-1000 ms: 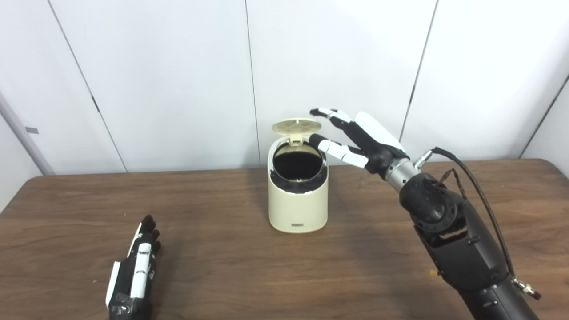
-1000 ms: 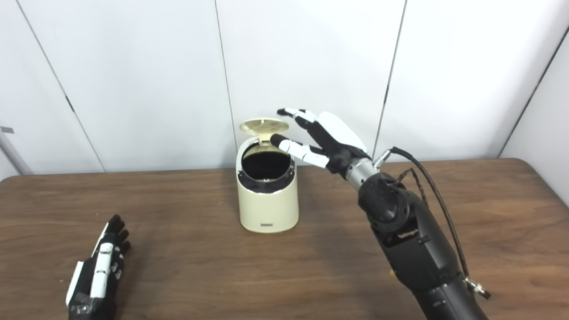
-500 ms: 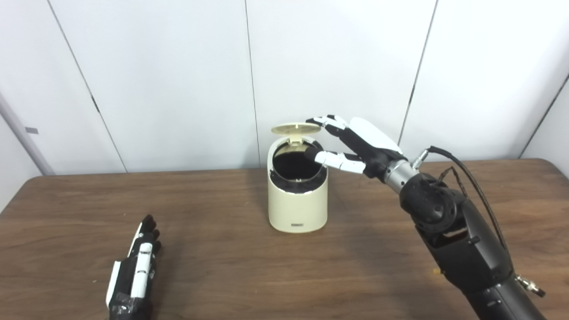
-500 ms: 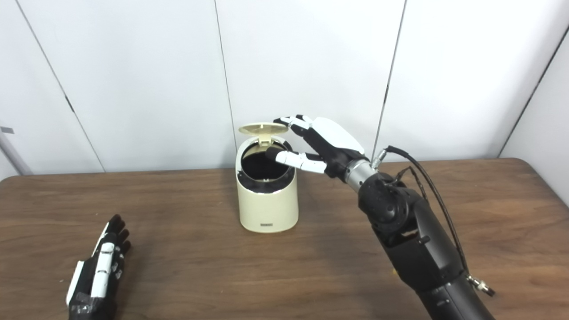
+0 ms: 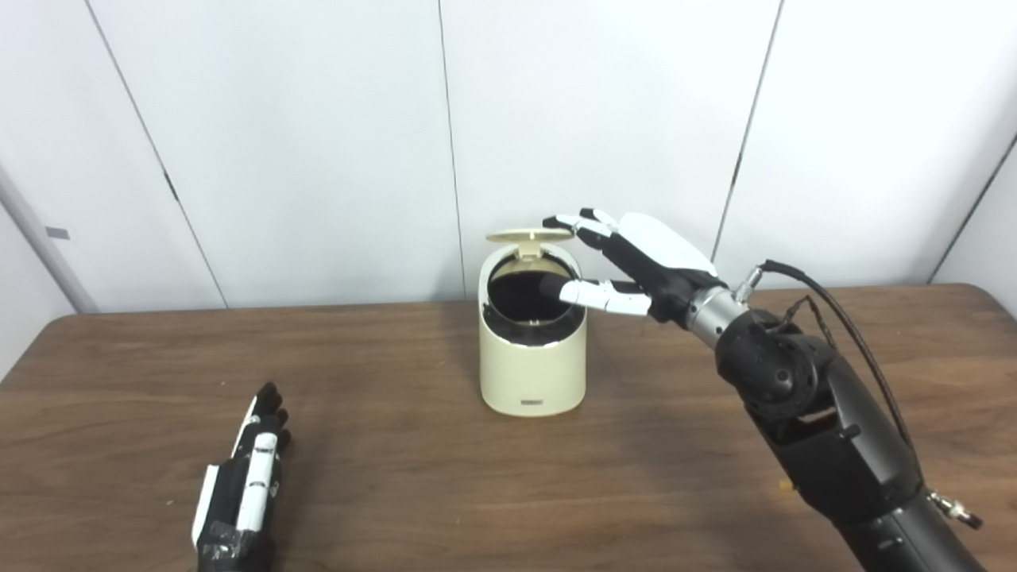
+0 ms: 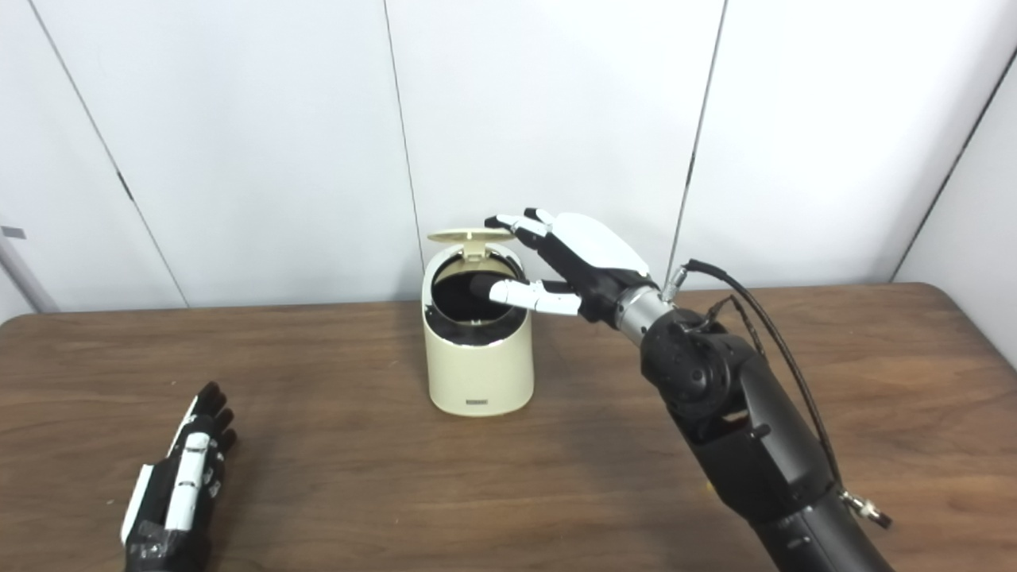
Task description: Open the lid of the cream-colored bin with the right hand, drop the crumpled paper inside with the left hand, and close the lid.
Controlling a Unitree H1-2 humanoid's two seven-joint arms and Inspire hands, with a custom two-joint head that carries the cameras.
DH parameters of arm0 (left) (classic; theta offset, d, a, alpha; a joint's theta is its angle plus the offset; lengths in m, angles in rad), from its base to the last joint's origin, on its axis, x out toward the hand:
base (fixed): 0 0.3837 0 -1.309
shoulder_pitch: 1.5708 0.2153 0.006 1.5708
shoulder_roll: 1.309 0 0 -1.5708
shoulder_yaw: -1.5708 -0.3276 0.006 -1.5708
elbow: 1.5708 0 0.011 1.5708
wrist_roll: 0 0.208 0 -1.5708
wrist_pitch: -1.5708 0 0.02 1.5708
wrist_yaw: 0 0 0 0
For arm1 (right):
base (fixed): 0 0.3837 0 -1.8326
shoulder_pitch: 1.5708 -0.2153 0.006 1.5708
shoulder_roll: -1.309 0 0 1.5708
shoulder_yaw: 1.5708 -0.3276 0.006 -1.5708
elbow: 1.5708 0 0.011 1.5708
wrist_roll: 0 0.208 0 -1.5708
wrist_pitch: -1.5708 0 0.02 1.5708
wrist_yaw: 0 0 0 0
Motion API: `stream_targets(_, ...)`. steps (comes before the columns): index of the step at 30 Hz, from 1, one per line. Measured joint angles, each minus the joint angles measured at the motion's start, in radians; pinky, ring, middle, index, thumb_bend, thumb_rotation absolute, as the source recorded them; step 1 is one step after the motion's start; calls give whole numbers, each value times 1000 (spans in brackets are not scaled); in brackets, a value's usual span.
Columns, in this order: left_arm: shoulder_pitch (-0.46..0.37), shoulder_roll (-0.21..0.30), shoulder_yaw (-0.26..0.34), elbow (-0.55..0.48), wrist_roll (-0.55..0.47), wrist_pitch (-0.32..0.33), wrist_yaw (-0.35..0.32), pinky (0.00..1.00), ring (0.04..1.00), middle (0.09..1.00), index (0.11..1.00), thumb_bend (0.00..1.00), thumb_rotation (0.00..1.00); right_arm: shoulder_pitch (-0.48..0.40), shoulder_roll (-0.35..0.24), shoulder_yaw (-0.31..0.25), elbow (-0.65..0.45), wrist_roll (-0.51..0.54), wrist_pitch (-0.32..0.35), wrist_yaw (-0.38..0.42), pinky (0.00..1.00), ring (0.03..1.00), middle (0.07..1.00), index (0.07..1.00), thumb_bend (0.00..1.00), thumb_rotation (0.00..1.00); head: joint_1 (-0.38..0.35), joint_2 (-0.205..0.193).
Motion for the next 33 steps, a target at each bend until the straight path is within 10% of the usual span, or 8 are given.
stream_targets(33, -8, -7, -6, 7, 2, -1, 1, 1000, 1000, 1000, 1000, 388, 741, 93, -14, 54, -46, -129, -87, 17, 1000, 1000, 984, 898, 599, 1000, 18, 12)
